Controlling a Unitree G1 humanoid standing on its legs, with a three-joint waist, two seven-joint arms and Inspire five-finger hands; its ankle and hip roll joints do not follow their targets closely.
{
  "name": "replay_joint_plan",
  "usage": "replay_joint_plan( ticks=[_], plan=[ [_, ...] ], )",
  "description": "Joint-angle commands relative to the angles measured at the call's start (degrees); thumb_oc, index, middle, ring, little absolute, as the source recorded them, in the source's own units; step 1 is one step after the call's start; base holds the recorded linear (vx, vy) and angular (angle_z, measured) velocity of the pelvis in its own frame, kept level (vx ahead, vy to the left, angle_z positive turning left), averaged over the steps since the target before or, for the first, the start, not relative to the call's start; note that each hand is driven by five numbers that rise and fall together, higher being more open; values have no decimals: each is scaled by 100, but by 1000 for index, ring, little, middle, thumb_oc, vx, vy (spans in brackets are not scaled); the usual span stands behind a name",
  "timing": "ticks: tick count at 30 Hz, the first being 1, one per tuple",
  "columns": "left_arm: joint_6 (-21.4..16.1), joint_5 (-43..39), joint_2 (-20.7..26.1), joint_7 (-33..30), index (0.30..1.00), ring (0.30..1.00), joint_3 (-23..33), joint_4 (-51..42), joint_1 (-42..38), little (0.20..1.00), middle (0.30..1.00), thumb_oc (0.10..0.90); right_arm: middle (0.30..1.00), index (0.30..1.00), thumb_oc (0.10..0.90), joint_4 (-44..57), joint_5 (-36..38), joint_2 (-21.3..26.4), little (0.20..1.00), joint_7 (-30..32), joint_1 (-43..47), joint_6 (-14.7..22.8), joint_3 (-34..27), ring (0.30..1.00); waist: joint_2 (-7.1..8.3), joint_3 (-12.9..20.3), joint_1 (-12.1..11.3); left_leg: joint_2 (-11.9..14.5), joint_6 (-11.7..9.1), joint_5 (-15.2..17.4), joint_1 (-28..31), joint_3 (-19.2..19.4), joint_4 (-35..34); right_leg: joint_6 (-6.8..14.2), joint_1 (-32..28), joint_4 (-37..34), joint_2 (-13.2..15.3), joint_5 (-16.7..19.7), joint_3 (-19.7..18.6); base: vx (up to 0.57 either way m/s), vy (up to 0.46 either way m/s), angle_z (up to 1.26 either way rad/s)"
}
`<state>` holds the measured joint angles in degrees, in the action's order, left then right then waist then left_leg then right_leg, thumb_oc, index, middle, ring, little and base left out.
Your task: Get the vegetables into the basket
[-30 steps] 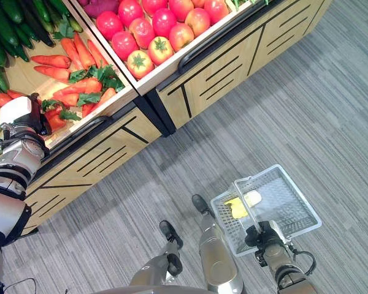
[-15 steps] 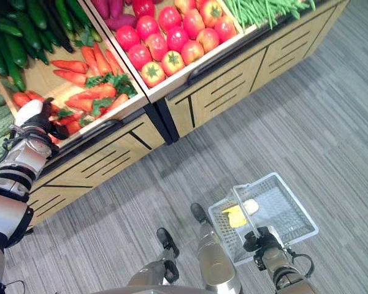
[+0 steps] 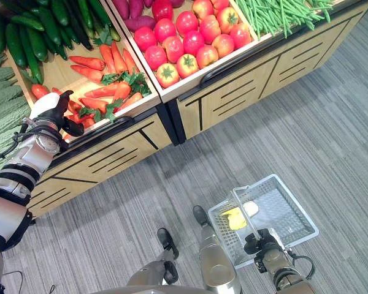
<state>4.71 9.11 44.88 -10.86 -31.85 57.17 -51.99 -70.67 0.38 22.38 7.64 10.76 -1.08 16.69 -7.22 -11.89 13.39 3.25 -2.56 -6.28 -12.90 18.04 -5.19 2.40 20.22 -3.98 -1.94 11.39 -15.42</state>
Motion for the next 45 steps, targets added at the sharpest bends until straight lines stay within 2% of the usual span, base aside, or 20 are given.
replay_joint_plan(
  ticks=[1, 8, 16, 21, 34, 45],
  plan=[
    [35, 263, 454, -84, 1000, 1000, -8, 511, -716, 1000, 1000, 900, 300, 300, 400, -191, -53, 152, 300, -51, -396, -55, 248, 300, -154, 299, -20, 65, -283, 97, 29, -417, 19, 364, 163, 144, 151, -139, 396, 0, 0, 0],
    [153, 511, 651, 225, 1000, 1000, -454, 1399, -1482, 1000, 1000, 900, 300, 300, 400, -208, -63, 187, 300, -98, -384, -54, 373, 300, -41, 337, 31, 132, -293, 59, -172, -379, 19, 382, 360, 129, 76, -68, 415, 0, 0, 0],
    [173, 460, 936, 281, 1000, 1000, -674, 1625, -1928, 1000, 1000, 900, 300, 300, 400, -164, -27, 214, 300, -184, -447, -32, 457, 300, 74, 384, 61, 195, -343, 8, -344, -310, 19, 374, 542, 119, -21, -16, 404, 0, -3, -1],
    [161, 389, 904, 283, 1000, 1000, -727, 1635, -2038, 1000, 1000, 900, 300, 300, 400, -80, 5, 229, 300, -176, -447, -21, 483, 300, 77, 329, 100, 228, -379, -25, -463, -299, 19, 363, 649, 116, -49, -3, 407, 11, -25, -5],
    [195, 206, 445, 280, 1000, 1000, -115, 1734, -1249, 1000, 1000, 900, 300, 300, 400, 96, 53, 171, 300, -136, -389, -26, 449, 300, 77, 175, 190, 290, -441, -3, -528, -94, 19, 320, 783, 85, -183, 6, 323, 16, -5, -9],
    [229, -16, 78, 261, 1000, 1000, 131, 1833, -990, 1000, 1000, 900, 300, 300, 400, 93, 152, 146, 300, -102, -360, -15, 421, 300, 115, 171, 278, 287, -440, 15, -640, -91, 19, 311, 926, 70, -239, 65, 353, 0, 0, 0]
  ],
)
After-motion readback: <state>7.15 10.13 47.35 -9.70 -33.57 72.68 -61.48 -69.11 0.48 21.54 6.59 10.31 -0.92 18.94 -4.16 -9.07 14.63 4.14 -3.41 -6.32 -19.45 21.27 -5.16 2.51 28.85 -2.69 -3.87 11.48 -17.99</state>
